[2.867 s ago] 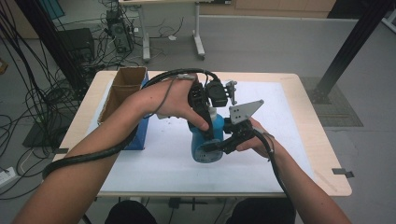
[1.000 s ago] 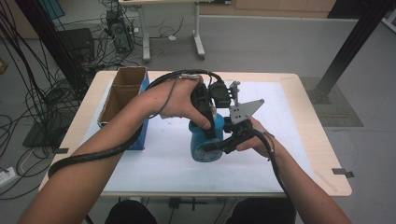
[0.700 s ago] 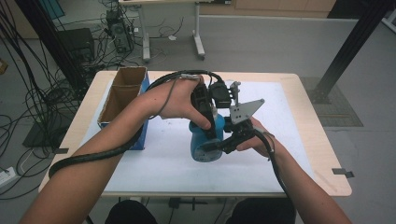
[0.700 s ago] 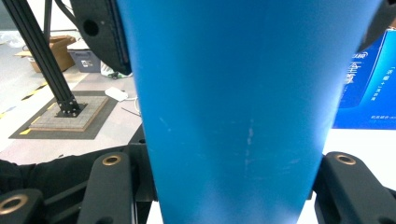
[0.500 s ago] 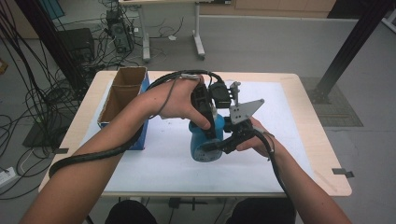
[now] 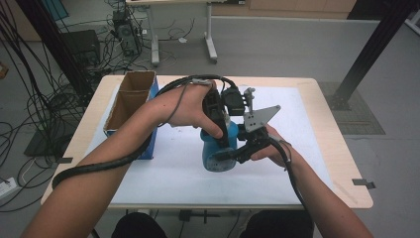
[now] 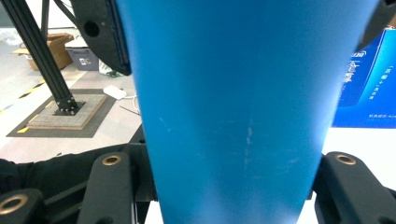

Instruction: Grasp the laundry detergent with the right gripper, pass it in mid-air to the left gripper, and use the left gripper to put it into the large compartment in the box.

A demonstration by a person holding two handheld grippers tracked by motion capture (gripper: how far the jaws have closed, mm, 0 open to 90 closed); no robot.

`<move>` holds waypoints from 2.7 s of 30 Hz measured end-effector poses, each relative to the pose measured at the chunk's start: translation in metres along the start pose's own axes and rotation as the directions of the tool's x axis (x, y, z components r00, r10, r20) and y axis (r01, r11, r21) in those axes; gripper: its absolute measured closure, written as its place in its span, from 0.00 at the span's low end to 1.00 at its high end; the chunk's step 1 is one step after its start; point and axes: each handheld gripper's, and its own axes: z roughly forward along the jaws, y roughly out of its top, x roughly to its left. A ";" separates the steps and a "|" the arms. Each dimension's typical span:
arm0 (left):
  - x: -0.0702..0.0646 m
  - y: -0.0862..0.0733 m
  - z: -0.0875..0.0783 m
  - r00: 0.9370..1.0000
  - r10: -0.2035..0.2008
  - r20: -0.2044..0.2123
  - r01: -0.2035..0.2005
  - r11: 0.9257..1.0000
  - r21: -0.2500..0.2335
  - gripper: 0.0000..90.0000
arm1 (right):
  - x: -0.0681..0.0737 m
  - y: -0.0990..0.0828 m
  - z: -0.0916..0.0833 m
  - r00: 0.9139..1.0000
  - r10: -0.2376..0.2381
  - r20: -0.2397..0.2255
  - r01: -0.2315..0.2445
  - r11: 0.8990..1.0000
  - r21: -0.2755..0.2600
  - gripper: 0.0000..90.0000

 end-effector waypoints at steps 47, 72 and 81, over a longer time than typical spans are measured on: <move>0.001 0.002 -0.002 1.000 -0.002 0.004 0.002 1.000 0.008 0.42 | 0.001 0.001 -0.002 1.000 0.001 0.004 -0.001 1.000 -0.006 0.49; 0.002 0.002 -0.002 1.000 -0.013 0.001 0.013 1.000 0.021 0.42 | -0.001 0.001 -0.001 1.000 0.001 0.002 -0.001 1.000 -0.009 0.49; 0.001 0.001 -0.003 1.000 -0.008 -0.006 0.008 1.000 0.022 0.42 | 0.000 0.001 0.000 1.000 -0.002 0.013 0.002 1.000 -0.014 0.48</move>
